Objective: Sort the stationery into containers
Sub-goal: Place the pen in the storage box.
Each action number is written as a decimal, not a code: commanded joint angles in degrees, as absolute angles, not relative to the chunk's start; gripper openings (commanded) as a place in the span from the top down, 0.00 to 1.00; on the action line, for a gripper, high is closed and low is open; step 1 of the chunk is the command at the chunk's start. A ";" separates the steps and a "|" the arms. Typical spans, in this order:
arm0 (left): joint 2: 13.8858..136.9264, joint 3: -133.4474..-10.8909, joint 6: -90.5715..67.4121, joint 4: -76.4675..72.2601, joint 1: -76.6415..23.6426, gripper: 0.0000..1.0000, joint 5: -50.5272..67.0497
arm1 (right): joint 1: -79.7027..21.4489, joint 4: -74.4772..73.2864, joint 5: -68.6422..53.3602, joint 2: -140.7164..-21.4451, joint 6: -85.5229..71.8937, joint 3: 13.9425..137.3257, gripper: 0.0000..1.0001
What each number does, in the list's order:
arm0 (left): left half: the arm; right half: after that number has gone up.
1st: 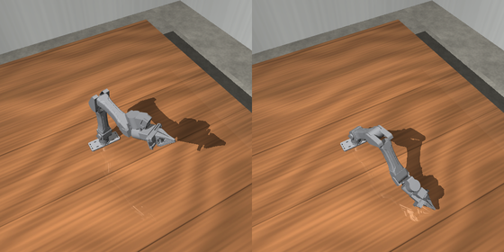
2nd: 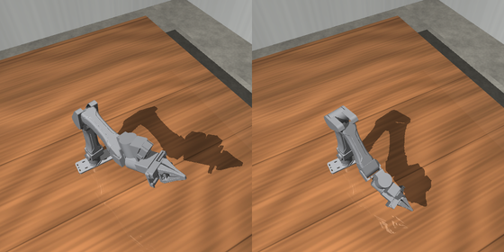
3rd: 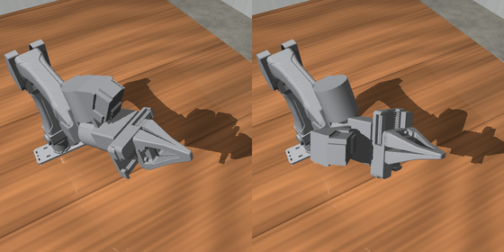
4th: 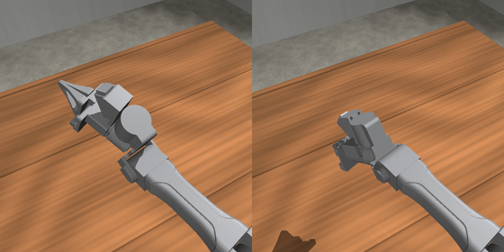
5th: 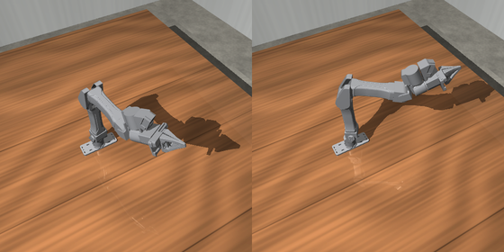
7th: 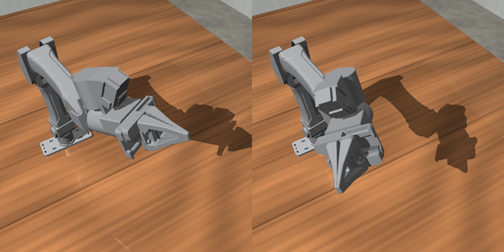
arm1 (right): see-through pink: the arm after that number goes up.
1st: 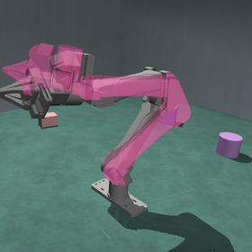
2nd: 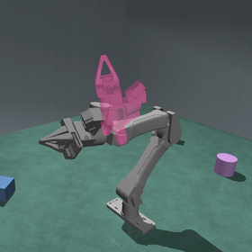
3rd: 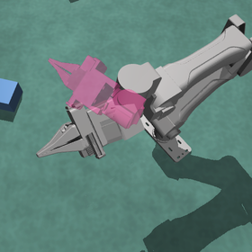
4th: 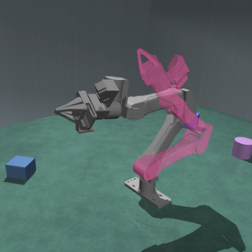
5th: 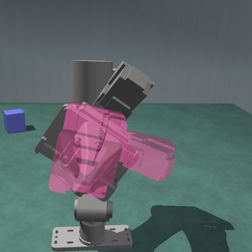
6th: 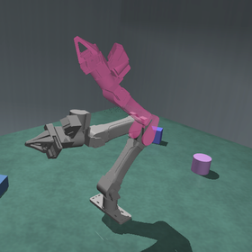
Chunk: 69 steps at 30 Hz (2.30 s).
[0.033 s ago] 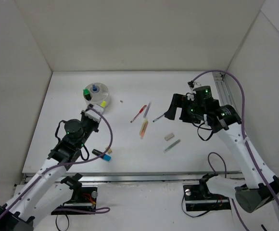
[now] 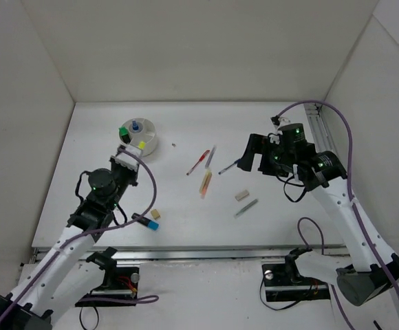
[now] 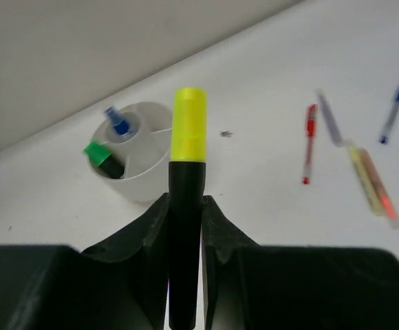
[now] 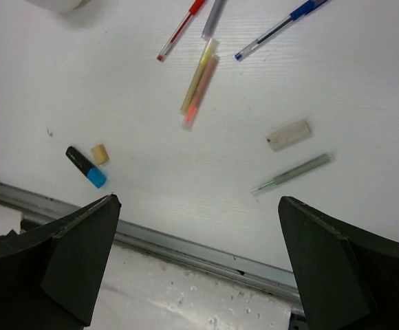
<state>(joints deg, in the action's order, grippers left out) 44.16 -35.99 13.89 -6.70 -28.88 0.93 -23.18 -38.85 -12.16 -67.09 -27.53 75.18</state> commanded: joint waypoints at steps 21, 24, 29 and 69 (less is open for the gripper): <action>91.81 -55.79 -31.02 -48.59 13.27 1.00 50.01 | -12.14 -35.24 -13.10 -66.53 -22.94 70.66 0.02; 97.97 -59.66 -33.92 -52.62 13.27 1.00 52.03 | -11.17 -35.24 -13.10 -66.01 -22.33 70.58 0.02; 101.60 -62.05 -32.37 -52.92 11.00 1.00 47.84 | -10.11 -35.24 -12.75 -65.30 -21.80 70.58 0.02; 105.03 -64.86 -20.30 -41.75 4.04 1.00 19.25 | -6.42 -35.16 -11.87 -64.86 -22.24 67.41 0.02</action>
<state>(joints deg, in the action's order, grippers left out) 106.30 -62.94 -21.21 -38.92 4.71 21.06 -7.05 -37.08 -12.62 -65.80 -22.41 67.92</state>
